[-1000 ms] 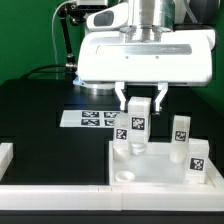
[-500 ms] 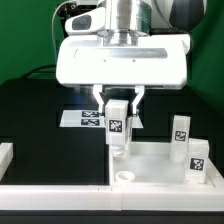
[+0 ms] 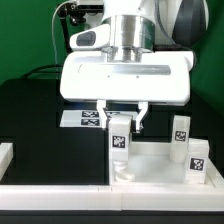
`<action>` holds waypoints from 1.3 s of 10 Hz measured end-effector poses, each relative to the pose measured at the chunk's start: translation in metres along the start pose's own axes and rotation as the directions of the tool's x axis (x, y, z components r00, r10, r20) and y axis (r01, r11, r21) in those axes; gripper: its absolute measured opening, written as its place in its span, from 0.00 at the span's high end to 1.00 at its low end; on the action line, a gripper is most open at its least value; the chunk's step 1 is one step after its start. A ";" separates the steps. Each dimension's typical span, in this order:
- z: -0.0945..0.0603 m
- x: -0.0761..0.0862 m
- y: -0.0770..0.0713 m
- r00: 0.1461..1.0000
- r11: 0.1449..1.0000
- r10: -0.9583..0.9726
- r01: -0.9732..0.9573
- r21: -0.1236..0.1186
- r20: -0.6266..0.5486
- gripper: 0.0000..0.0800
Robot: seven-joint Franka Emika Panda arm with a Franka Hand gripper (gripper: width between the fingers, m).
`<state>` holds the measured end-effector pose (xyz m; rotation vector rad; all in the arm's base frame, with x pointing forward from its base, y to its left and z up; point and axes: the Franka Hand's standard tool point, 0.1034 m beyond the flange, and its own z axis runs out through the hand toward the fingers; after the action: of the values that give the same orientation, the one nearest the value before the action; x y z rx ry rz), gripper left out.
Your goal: Assemble square table
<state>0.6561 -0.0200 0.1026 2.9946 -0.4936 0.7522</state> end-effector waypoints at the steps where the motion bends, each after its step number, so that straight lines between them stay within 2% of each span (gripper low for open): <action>1: 0.006 -0.005 -0.003 1.000 1.000 0.001 -0.001 -0.003 0.007 0.64; 4: 0.012 -0.009 -0.012 1.000 1.000 -0.003 0.003 -0.001 0.009 0.64; 6: 0.017 -0.014 -0.010 1.000 1.000 -0.007 0.007 -0.007 0.016 0.64; 9: 0.019 -0.010 -0.010 0.997 1.000 -0.023 0.022 -0.020 -0.069 0.64; 11: 0.019 -0.010 -0.010 0.997 1.000 -0.019 0.018 -0.022 -0.079 0.64; 12: 0.019 -0.010 -0.010 0.997 1.000 -0.019 0.018 -0.022 -0.079 0.52; 13: 0.019 -0.010 -0.010 0.997 1.000 -0.020 0.018 -0.022 -0.079 0.32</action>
Offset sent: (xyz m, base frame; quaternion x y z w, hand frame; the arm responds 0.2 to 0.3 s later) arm 0.0065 0.0061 -0.0042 -0.0058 0.0036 0.0084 0.9999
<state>0.6597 -0.0088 0.0815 2.9317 -0.4668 0.8545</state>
